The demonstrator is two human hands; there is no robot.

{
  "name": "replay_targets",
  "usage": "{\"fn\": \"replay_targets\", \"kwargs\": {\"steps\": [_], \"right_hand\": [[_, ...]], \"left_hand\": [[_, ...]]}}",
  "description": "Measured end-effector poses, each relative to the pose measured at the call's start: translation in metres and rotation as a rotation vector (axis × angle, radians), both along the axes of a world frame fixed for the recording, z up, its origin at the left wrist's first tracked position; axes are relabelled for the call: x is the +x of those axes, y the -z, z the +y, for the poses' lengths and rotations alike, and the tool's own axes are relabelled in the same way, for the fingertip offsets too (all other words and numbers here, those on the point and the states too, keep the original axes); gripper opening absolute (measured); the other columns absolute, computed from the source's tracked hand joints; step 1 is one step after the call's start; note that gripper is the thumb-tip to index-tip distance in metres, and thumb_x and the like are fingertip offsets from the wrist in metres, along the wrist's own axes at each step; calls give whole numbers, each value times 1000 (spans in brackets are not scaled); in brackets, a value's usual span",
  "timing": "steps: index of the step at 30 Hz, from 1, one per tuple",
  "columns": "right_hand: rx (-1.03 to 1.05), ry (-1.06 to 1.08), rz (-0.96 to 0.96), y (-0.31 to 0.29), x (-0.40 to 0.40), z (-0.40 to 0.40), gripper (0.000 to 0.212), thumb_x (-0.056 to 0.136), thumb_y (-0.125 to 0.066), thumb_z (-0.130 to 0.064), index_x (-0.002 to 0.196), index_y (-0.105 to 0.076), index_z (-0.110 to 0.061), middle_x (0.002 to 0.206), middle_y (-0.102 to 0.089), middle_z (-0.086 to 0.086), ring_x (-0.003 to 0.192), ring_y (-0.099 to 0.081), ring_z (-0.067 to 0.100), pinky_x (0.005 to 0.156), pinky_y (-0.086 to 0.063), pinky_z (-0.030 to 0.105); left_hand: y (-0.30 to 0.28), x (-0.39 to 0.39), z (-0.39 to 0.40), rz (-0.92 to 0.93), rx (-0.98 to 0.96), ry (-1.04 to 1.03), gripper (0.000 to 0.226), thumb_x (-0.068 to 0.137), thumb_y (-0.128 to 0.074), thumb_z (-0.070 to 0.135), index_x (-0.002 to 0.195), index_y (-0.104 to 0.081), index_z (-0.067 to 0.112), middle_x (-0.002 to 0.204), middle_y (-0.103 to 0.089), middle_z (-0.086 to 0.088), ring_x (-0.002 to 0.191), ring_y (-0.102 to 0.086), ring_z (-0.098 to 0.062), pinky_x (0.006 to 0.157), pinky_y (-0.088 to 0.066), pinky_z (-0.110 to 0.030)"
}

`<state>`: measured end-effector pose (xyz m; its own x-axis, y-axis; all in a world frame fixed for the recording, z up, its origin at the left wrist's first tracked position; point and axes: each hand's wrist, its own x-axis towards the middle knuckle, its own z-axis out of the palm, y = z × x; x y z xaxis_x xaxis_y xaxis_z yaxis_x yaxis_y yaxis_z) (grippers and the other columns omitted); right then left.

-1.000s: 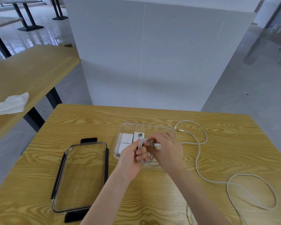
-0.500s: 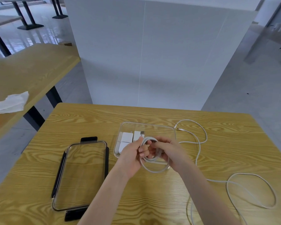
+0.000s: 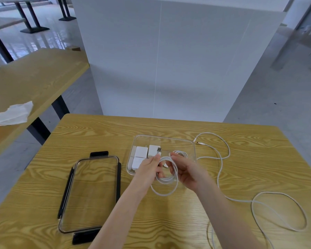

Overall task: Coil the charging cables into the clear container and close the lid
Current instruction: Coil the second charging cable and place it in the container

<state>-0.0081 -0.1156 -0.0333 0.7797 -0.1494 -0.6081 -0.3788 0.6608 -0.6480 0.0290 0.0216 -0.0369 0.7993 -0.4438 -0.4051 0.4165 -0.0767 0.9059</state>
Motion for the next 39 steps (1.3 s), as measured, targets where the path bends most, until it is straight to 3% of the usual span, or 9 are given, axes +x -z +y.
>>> {"fn": "replay_targets", "kwargs": {"steps": [7,12,14,18,21,25,30,34,39], "right_hand": [[93,495,-42,9,3,-34,18,86,-56,7,102,-56,0,52,-69,9,47,-67,12,41,-53,21],[-8,554,-124,2,-5,-47,26,88,-58,0,113,-59,6,67,-73,6,56,-69,7,55,-59,22],[-39,514,-175,-5,-6,-43,26,88,-59,-5,112,-60,6,82,-71,8,62,-70,7,60,-59,23],[-164,346,-274,-18,-8,-36,14,87,-60,-10,99,-66,-7,72,-71,3,65,-68,14,68,-58,30],[-510,40,-322,-24,-12,-25,14,84,-63,-10,86,-74,-18,75,-73,0,79,-66,16,84,-53,32],[-991,-357,-329,-27,-12,-12,22,80,-70,-10,78,-75,-32,81,-71,-8,75,-61,-1,70,-46,14],[-1187,-383,-249,-26,-5,-7,8,74,-76,-13,72,-71,-19,72,-68,-3,57,-51,1,57,-42,13],[-1487,-468,-169,-19,-1,2,20,79,-68,-27,97,-63,-20,67,-56,-9,64,-51,10,63,-43,29],[-1734,-537,-122,-12,-1,10,43,86,-53,-29,129,-49,-26,112,-59,0,105,-55,24,79,-46,35]], "left_hand": [[-1,1,6,78,-19,8,35,96,-42,36,72,-51,13,45,-38,10,45,-43,-9,64,-42,-24],[-1,7,2,214,-84,-141,35,97,-43,32,70,-50,11,42,-39,7,49,-41,-13,58,-44,-24],[-1,7,0,230,-94,-179,35,97,-43,32,69,-50,11,41,-38,7,46,-39,-12,54,-41,-22],[2,10,1,201,-101,-213,37,97,-42,32,67,-50,10,42,-36,8,43,-34,-10,55,-36,-23],[3,12,0,186,-114,-209,38,97,-41,32,68,-50,9,41,-35,9,40,-35,-9,67,-39,-30],[2,8,-4,179,-118,-199,37,97,-42,30,69,-50,9,39,-35,9,37,-35,-7,71,-40,-33],[1,3,-6,160,-76,-200,36,97,-42,30,69,-53,11,39,-38,10,45,-36,-12,71,-43,-32],[4,1,-7,87,-32,-139,36,97,-42,34,72,-52,11,42,-41,9,42,-42,-10,76,-42,-36],[4,-2,-10,28,-21,-29,35,97,-41,35,73,-52,11,44,-40,10,42,-40,-8,64,-40,-27]]}}
